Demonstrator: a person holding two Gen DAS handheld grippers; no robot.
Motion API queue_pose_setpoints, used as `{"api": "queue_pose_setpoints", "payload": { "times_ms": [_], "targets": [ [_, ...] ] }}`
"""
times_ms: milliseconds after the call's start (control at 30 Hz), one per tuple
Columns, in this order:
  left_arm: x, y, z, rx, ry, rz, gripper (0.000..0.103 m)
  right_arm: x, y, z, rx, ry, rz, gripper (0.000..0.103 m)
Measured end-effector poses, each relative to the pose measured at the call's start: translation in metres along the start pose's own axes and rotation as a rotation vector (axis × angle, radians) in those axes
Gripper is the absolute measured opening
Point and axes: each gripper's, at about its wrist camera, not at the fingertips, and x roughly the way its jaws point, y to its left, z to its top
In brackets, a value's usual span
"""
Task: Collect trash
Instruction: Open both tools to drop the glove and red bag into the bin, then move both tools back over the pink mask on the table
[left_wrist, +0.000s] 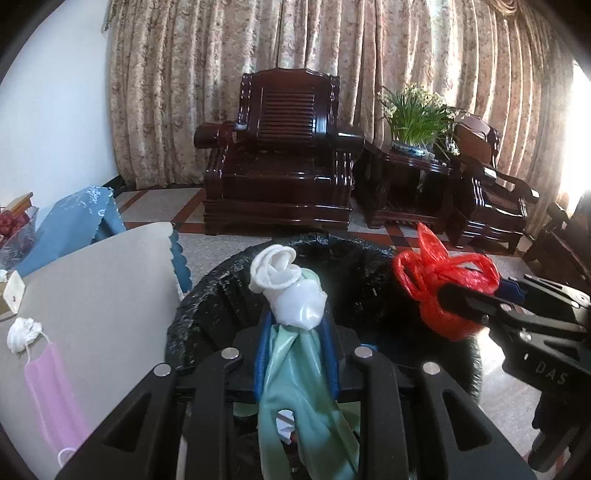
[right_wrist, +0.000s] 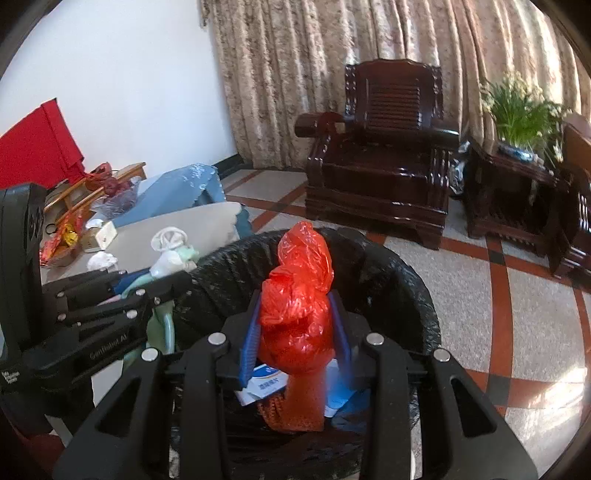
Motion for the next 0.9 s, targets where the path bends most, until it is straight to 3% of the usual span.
{"api": "queue_pose_setpoints", "payload": {
  "times_ms": [100, 200, 233, 267, 400, 433, 533, 667, 900],
  "targets": [
    [0.015, -0.001, 0.002, -0.002, 0.020, -0.011, 0.026, 0.012, -0.009, -0.006, 0.007, 0.018, -0.012, 0.035],
    [0.021, -0.001, 0.002, -0.005, 0.027, -0.018, 0.039, 0.017, -0.016, -0.011, 0.018, 0.034, -0.040, 0.040],
    [0.021, 0.000, 0.002, -0.008, 0.024, -0.020, 0.048, 0.017, -0.018, -0.012, 0.023, 0.036, -0.047, 0.047],
    [0.020, 0.000, 0.003, -0.012, 0.020, -0.024, 0.054, 0.017, -0.019, -0.013, 0.026, 0.034, -0.055, 0.060],
    [0.007, 0.008, 0.008, -0.031, -0.007, -0.025, 0.067, 0.007, -0.021, -0.015, 0.033, 0.011, -0.079, 0.083],
    [0.002, 0.012, 0.012, -0.043, -0.013, -0.026, 0.071, 0.003, -0.020, -0.014, 0.033, 0.001, -0.088, 0.093],
    [-0.015, 0.022, 0.016, -0.070, -0.039, -0.009, 0.083, -0.008, -0.016, -0.010, 0.040, -0.022, -0.071, 0.097],
    [-0.048, 0.042, 0.016, -0.084, -0.085, 0.039, 0.092, -0.025, -0.001, -0.002, 0.041, -0.060, -0.030, 0.098],
    [-0.106, 0.085, -0.002, -0.129, -0.121, 0.163, 0.096, -0.039, 0.049, 0.019, 0.004, -0.111, 0.068, 0.098]
  ]
}}
